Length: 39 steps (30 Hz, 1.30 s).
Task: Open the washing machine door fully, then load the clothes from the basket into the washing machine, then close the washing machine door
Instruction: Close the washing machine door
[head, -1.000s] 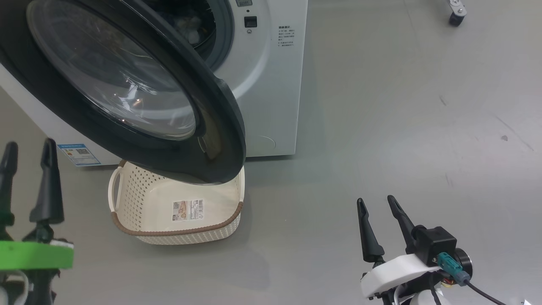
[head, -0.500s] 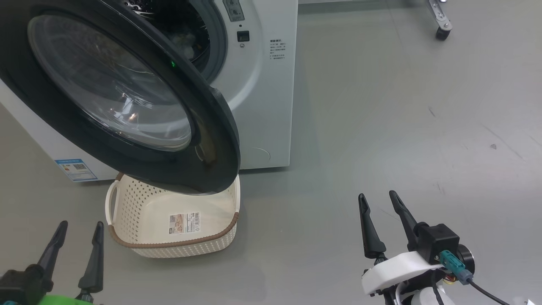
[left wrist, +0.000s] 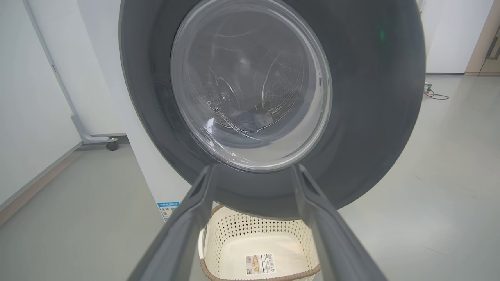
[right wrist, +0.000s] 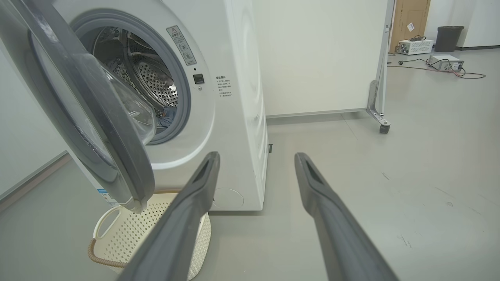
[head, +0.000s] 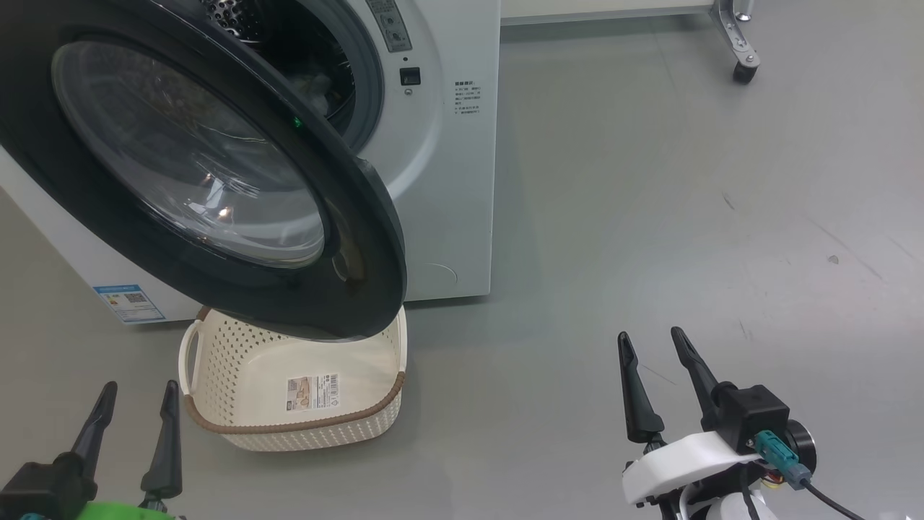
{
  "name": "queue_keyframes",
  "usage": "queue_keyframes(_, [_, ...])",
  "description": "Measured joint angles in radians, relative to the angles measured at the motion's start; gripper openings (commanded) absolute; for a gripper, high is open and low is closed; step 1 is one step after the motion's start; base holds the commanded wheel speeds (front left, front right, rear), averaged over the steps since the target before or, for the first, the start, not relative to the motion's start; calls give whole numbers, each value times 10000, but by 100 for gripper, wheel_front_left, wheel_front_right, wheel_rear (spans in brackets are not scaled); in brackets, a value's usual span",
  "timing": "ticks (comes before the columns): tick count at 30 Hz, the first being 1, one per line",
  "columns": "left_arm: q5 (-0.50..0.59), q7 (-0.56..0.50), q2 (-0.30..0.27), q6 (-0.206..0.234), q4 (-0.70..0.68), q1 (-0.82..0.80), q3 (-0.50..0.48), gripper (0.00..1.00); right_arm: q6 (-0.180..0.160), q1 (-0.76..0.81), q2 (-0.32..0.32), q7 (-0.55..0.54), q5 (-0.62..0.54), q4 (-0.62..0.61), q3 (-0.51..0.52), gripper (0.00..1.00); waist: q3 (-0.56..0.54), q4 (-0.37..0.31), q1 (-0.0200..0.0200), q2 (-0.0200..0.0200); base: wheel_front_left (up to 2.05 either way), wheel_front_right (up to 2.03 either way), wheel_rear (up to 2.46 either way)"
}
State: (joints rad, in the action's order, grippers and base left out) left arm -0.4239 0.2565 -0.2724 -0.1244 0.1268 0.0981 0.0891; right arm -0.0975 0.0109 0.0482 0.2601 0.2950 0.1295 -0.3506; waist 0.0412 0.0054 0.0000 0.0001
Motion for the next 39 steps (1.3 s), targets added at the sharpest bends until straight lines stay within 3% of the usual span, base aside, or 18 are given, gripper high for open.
queue_keyframes(31, [543, 0, 625, 0, -46, -90, -387, 100, 79, 192, -2, 0, -73, -82, 144, 98, 94, 168, 0, 0, 0, 0, 0])
queue_keyframes(32, [543, 0, 625, 0, -58, -92, -380, 100, 79, 192, -2, 0, -71, -81, 140, 51, 102, 172, 0, 0, 0, 0, 0])
queue_keyframes(34, [543, 0, 625, 0, -67, -105, -347, 100, 77, 192, -4, 0, -71, -79, 134, 0, 116, 174, 0, 0, 0, 0, 0])
queue_keyframes(39, [543, 0, 621, 0, -121, -132, -196, 100, 75, 191, -6, 0, -67, -186, 188, 0, 142, 170, 0, 0, 0, 0, 0])
